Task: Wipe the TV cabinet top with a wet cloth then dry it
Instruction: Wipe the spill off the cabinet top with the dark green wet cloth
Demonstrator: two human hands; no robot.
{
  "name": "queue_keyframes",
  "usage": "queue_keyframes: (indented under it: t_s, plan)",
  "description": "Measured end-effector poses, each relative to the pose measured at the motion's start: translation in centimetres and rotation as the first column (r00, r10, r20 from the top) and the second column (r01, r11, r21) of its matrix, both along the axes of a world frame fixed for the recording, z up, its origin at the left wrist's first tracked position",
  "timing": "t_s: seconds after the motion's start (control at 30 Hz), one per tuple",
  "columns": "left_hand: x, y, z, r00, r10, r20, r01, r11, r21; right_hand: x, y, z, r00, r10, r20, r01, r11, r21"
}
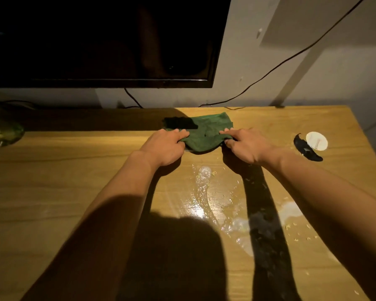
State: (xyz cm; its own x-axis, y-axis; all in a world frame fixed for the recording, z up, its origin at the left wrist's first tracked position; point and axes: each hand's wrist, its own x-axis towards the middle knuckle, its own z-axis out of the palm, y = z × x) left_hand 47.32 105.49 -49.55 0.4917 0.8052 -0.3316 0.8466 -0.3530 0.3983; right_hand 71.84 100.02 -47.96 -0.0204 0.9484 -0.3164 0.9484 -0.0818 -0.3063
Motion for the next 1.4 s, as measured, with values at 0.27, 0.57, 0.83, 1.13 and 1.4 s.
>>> queue_keyframes:
  t_s: [0.27,0.57,0.83,1.13,1.4]
  plan:
    - [0.5,-5.8,1.1,0.996,-0.022,-0.092,0.019,0.999,-0.030,1.4,-4.8,-0.1,0.997,0.067,0.045,-0.064,0.996,-0.056]
    - [0.8,-12.3,2.2,0.993,0.100,-0.057,-0.107,0.984,-0.140,2.4,-10.0,0.5,0.992,0.123,0.025,-0.120,0.990,-0.073]
    - [1.2,-17.0,1.7,0.978,0.209,-0.013,-0.209,0.963,-0.169,2.9,-14.7,0.7,0.988,0.155,0.011,-0.154,0.986,-0.062]
    - [1.9,-22.5,1.9,0.981,0.181,-0.068,-0.189,0.974,-0.126,3.7,-19.6,0.8,0.984,0.176,-0.032,-0.178,0.980,-0.091]
    - [2.8,-27.2,2.4,0.978,0.156,-0.142,-0.173,0.977,-0.121,4.1,-23.9,0.9,0.990,0.137,-0.033,-0.139,0.986,-0.091]
